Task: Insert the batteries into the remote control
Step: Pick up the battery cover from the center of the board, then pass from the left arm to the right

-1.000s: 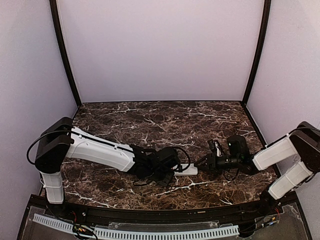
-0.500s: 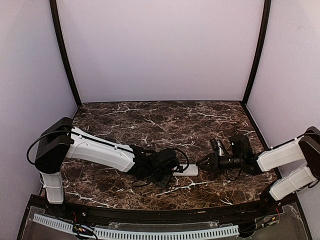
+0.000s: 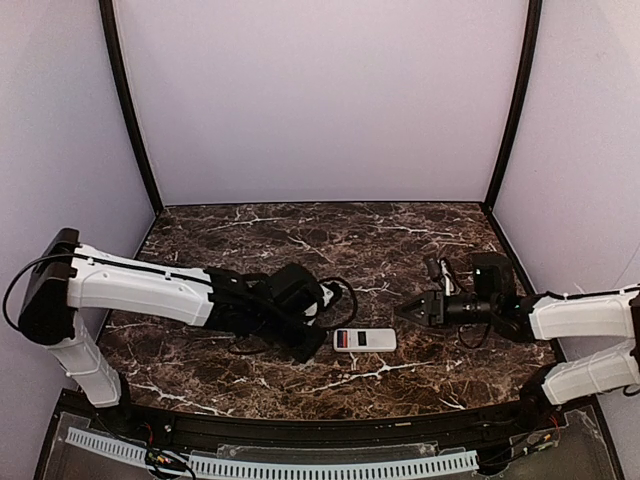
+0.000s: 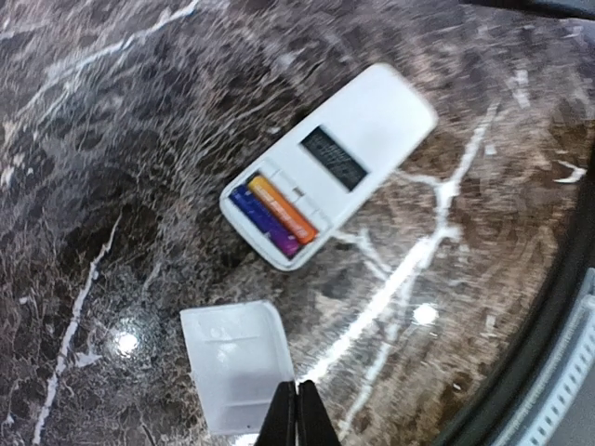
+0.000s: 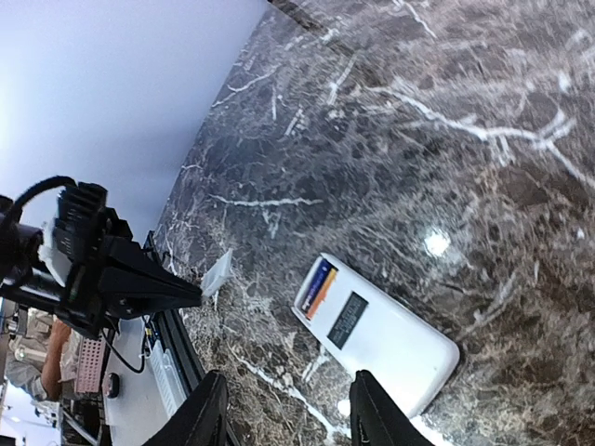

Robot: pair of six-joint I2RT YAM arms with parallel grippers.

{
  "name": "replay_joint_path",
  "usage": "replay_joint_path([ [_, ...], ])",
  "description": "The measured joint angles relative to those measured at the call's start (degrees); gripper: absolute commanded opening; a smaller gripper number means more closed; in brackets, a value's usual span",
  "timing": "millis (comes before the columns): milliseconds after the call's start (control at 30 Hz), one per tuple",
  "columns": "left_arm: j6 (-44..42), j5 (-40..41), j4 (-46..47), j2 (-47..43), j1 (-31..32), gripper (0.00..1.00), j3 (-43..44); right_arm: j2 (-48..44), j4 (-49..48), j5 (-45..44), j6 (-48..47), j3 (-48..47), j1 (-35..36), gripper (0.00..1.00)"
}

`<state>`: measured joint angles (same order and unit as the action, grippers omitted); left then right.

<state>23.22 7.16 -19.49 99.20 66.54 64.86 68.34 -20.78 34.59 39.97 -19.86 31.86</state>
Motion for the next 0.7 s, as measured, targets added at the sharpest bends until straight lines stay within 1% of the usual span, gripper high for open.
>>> replay_joint_path([
  [133, -4.26, -9.20, 4.50, -10.40, -2.93, 0.00, -2.97, -3.26, 0.63, 2.40, -3.72, -2.62, 0.00, 0.46],
  [233, -6.21, -19.71, 9.92, -17.25, -6.08, 0.00, -5.44, -5.01, -0.70, 6.54, -5.86, -4.00, 0.00, 0.47],
  [300, -6.99, -27.04, 13.40, -19.85, -7.30, 0.00, -5.57, -5.92, -2.21, 9.99, -7.02, -4.83, 0.04, 0.47],
  [400, -7.52, -37.88, 17.92, -20.79, -7.23, 0.00, -4.74, -7.63, -3.06, 13.97, -9.31, -7.02, 1.05, 0.47],
  [500, -6.82, -47.15, 22.58, -20.81, -7.02, 0.00, -4.70, -9.49, -2.78, 16.85, -12.87, -11.28, 4.07, 0.46],
  [700, -2.54, -57.33, 33.55, -21.46, -7.02, 0.00, -5.11, -10.54, -3.04, 21.90, -17.90, -19.56, 9.86, 0.44],
])
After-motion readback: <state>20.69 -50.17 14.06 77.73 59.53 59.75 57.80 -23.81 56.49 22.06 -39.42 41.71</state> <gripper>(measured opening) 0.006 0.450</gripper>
